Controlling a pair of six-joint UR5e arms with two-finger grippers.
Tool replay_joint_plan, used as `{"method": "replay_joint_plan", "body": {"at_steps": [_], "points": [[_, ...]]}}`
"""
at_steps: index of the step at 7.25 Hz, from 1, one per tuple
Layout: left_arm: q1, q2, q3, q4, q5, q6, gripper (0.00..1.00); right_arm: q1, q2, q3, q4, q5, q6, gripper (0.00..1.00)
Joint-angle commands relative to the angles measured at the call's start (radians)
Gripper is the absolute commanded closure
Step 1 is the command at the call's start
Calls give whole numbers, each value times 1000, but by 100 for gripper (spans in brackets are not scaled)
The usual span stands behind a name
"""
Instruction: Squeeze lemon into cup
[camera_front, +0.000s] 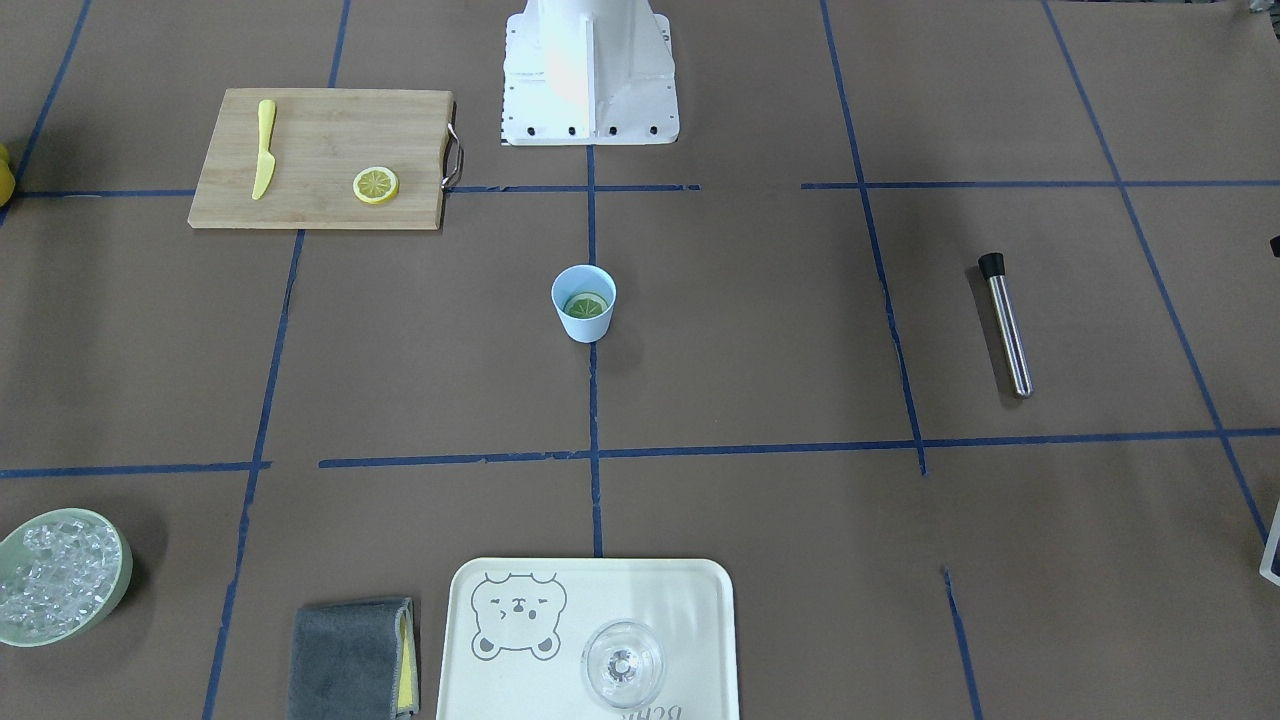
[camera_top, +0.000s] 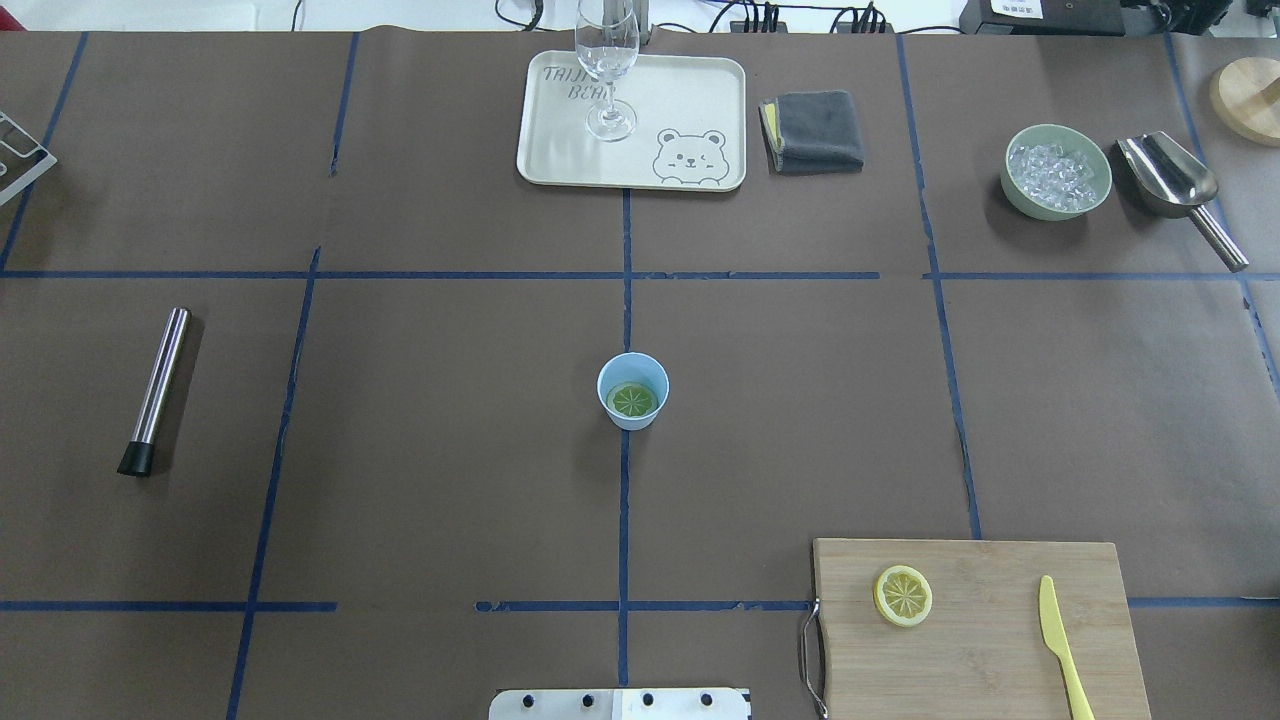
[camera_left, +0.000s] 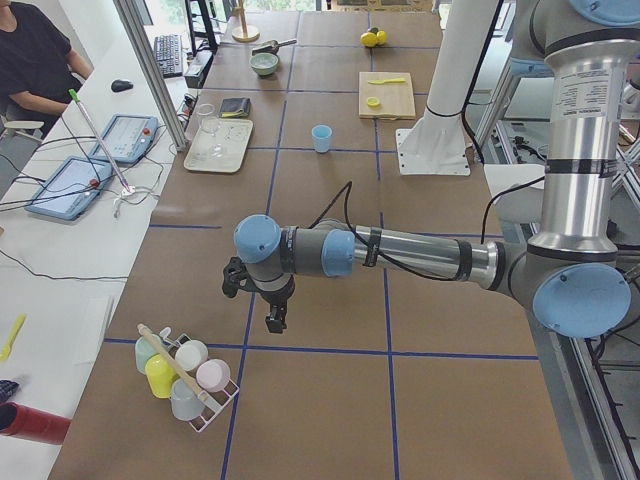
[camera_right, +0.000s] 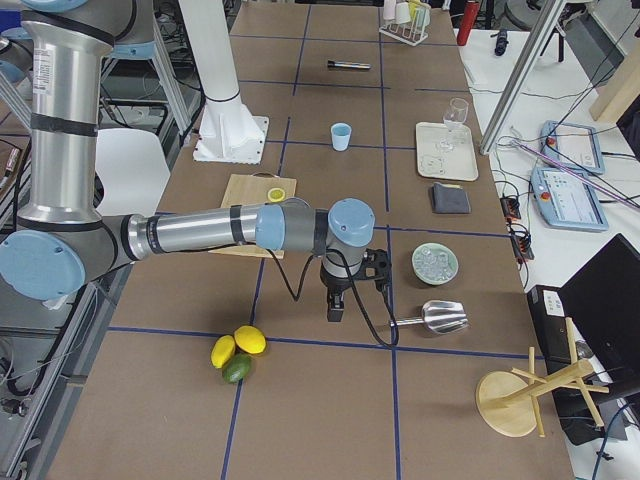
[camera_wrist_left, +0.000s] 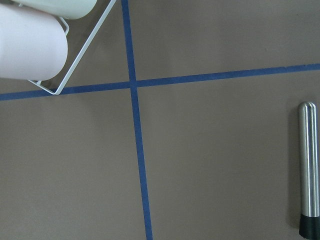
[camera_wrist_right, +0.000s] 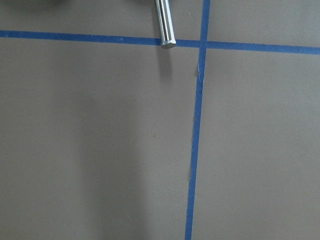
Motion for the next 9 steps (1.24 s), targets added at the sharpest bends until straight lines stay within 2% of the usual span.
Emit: {"method": "replay_joint_plan", "body": {"at_steps": [1,4,9], "points": [[-22,18,-45,-3,11,2,0,-3,11,-12,4,-14,-3,0],[-24,22,-6,-1,0,-11,0,-3,18,-11,4,-30,14,0],[-42,-7,-16,-18,5,-8,0,-3,5,-16,3,-28,14,0]]}}
